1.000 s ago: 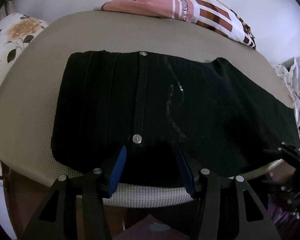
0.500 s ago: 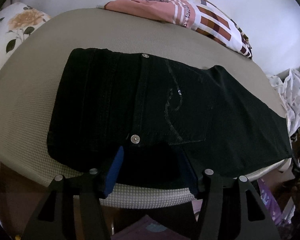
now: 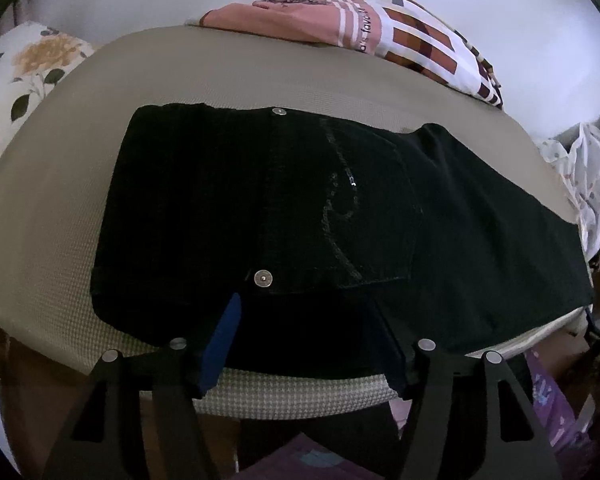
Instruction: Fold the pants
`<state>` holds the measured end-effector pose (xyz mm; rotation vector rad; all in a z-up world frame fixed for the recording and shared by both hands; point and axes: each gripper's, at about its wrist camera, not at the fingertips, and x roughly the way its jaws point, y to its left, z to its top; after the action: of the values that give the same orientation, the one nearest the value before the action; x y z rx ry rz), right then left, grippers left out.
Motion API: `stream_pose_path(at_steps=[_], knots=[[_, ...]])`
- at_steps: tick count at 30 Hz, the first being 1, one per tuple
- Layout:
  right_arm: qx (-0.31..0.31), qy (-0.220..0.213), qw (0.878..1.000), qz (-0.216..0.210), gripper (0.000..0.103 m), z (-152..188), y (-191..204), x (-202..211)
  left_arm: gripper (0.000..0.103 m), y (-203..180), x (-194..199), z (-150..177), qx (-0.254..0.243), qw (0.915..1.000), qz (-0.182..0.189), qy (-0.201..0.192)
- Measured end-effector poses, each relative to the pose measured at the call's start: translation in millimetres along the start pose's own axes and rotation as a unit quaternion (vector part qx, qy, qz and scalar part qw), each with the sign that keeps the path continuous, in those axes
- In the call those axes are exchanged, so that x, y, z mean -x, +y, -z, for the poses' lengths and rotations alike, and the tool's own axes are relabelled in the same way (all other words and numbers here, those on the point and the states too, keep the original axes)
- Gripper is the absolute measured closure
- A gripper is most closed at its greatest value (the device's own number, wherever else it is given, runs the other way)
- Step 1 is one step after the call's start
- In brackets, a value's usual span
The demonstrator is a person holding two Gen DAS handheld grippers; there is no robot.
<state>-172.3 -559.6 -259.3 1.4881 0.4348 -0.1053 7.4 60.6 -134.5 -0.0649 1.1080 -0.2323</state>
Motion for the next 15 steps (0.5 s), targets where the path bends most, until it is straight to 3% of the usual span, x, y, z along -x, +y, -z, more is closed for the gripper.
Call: stream_pose_path(at_steps=[4, 6, 9, 12, 15], knots=[[-0.004, -0.001, 1.000, -0.011, 0.038, 4, 4, 0, 0.038, 0, 0, 0, -0.004, 1.0000, -0.002, -0.002], [0.010, 0.001, 1.000, -0.019, 0.045, 3, 14, -2, 0.038, 0, -1, 1, -0.003, 1.0000, 0.000, -0.003], [0.035, 0.004, 0.999, -0.011, 0.045, -5, 25, -10, 0.036, 1, -1, 1, -0.001, 1.0000, 0.005, -0.004], [0.040, 0.011, 0.999, 0.029, 0.044, -9, 25, -21, 0.035, 2, -1, 1, 0.000, 1.0000, 0.008, -0.004], [0.033, 0.010, 0.999, 0.032, 0.047, -9, 19, -28, 0.034, 1, -1, 1, 0.001, 1.0000, 0.008, -0.004]])
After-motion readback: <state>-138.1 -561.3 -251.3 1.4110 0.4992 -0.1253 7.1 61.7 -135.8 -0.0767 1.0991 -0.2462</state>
